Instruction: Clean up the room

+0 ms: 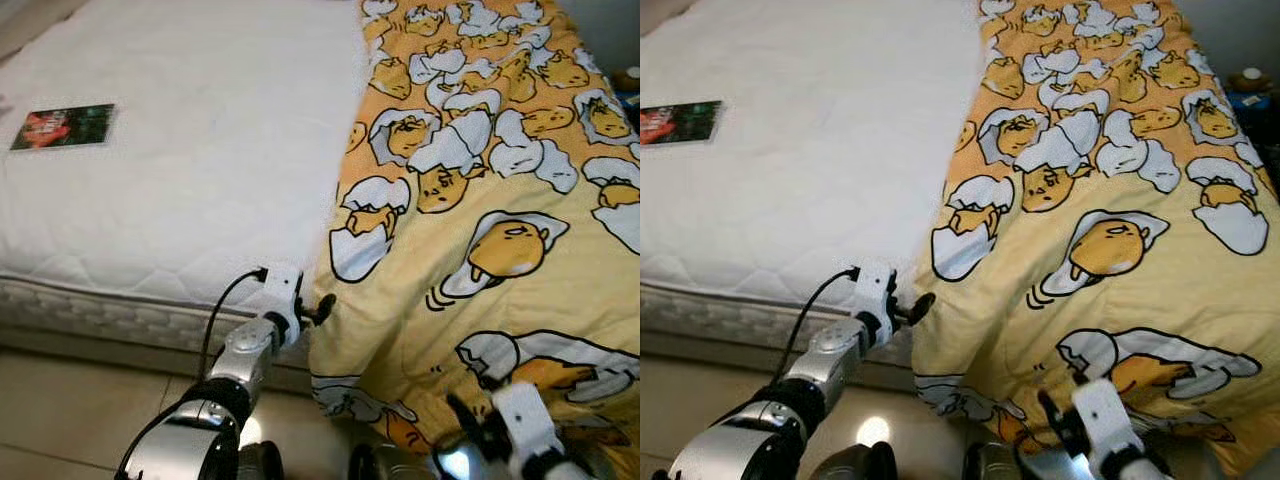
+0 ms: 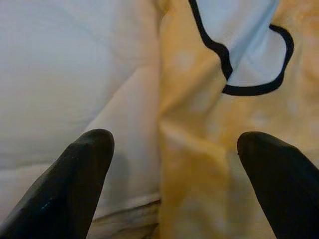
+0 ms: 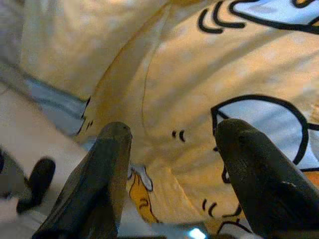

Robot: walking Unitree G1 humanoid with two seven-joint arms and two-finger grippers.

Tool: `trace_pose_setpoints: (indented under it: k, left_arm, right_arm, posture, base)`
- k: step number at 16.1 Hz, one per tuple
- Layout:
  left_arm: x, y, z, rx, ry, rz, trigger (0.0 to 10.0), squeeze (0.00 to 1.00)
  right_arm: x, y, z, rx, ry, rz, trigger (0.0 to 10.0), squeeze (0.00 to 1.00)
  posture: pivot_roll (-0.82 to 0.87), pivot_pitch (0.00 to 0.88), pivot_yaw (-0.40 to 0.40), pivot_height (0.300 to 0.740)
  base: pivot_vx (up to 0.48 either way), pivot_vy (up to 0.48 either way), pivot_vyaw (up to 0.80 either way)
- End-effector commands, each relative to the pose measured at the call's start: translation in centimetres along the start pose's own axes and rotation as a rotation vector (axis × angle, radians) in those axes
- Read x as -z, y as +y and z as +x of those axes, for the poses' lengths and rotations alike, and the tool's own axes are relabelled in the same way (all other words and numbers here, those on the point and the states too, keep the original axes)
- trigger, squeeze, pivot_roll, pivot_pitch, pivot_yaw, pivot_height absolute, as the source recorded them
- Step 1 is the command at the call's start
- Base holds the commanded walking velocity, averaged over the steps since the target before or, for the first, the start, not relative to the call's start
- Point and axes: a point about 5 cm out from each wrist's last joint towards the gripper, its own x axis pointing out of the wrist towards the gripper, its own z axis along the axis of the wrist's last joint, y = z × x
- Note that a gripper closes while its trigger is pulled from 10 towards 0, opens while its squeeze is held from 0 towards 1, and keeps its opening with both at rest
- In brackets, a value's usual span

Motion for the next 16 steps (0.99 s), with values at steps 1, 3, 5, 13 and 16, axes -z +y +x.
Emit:
trace_pose_setpoints:
  k: [1, 3, 5, 13, 16]
  left_arm:
    - [0.3, -0.6, 0.2, 0.01, 0.024, -0.013, 10.0, 1.0]
    - [0.2, -1.1, 0.4, 0.018, 0.026, -0.007, 10.0, 1.0]
    - [0.2, -1.0, 0.4, 0.011, 0.03, -0.017, 10.0, 1.0]
    - [1.6, -1.0, 0.1, -0.02, 0.087, -0.036, 10.0, 1.0]
    - [2.0, -2.1, 0.4, -0.03, 0.082, -0.087, 10.0, 0.0]
  right_arm:
    - [-0.4, 0.3, -0.2, -0.04, -0.016, -0.045, 10.0, 0.0]
    - [-0.8, 0.2, -0.1, -0.04, -0.026, -0.055, 10.0, 0.0]
    - [-1.2, 0.5, 0.0, -0.043, -0.045, -0.038, 10.0, 0.0]
    - [-1.9, 2.2, -3.2, -0.074, -0.043, -0.008, 10.0, 0.0]
    - [-2.0, 2.6, -4.8, -0.098, -0.014, -0.024, 10.0, 0.0]
  posture:
    - [-0.29, 0.168, -0.011, 0.74]
    - [-0.3, 0.168, -0.008, 0.74]
    - [-0.3, 0.166, -0.007, 0.74]
    - [-0.4, 0.246, -0.052, 0.74]
    - [-0.42, 0.26, -0.076, 0.74]
  base:
    - [0.0, 0.0, 0.0]
    - [0.0, 0.0, 0.0]
    - [0.0, 0.0, 0.0]
    - [0.0, 0.0, 0.0]
    - [0.0, 0.0, 0.0]
